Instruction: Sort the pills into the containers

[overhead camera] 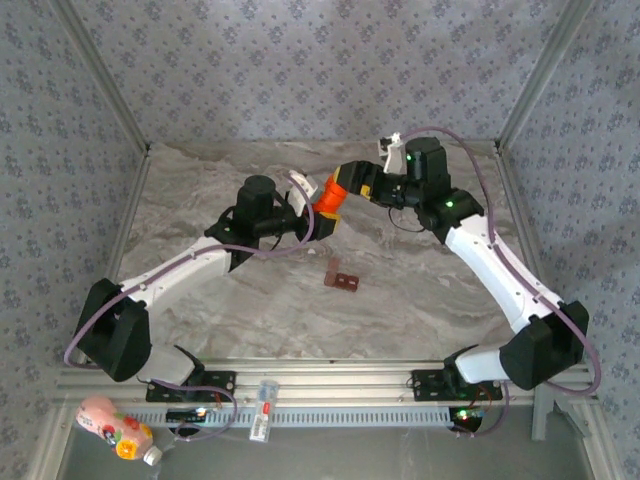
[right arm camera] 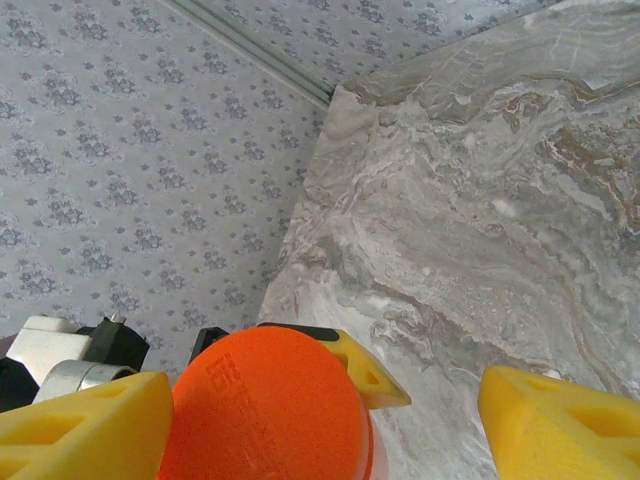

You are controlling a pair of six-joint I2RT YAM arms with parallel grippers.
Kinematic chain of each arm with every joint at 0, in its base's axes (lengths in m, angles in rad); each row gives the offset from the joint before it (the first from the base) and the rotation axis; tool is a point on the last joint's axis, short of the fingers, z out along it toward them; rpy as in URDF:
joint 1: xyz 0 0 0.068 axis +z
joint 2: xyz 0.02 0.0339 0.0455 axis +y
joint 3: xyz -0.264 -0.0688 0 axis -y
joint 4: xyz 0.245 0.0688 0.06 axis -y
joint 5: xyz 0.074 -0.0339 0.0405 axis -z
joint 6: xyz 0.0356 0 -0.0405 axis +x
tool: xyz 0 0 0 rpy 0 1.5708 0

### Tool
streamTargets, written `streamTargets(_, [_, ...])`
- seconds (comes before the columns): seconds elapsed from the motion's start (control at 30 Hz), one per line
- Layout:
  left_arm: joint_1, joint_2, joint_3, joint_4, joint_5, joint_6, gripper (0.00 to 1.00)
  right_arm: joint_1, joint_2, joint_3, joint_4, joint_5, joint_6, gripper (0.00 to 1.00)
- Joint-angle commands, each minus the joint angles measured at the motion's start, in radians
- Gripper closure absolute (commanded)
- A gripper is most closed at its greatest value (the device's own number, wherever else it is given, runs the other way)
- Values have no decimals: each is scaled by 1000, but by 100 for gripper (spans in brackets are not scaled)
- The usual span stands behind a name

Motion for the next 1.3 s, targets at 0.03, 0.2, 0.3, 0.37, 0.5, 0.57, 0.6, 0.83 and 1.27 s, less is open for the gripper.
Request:
streamTargets(0.03, [2, -23, 35, 18, 18, -10, 100, 18, 16, 36, -7, 6, 5, 21])
streamTargets(0.2, [1, -15, 42, 23, 19, -14, 100, 31, 25, 41, -6, -8, -9, 26])
streamTargets(0.3, [1, -10, 45, 23, 19, -17, 100, 34, 26, 41, -6, -16, -12, 29])
streamTargets(0.37, [0, -7, 48, 23, 19, -16, 100, 40, 26, 42, -9, -21, -16, 29])
streamTargets(0.5, [1, -2, 49, 23, 21, -16, 100, 46, 26, 40, -13, -24, -26, 28])
streamTargets(0.57, [0, -1, 50, 22, 21, -16, 100, 50, 23, 40, -16, -23, -29, 27])
streamTargets(0.6, [0, 0, 51, 22, 22, -17, 100, 50, 23, 40, -17, -23, -29, 27])
streamTargets(0.83, [0, 0, 50, 23, 22, -18, 100, 43, 17, 40, -23, -21, -38, 28])
streamTargets(1.27, [-1, -4, 48, 17, 26, -18, 100, 22, 14, 35, -17, -54, -55, 55])
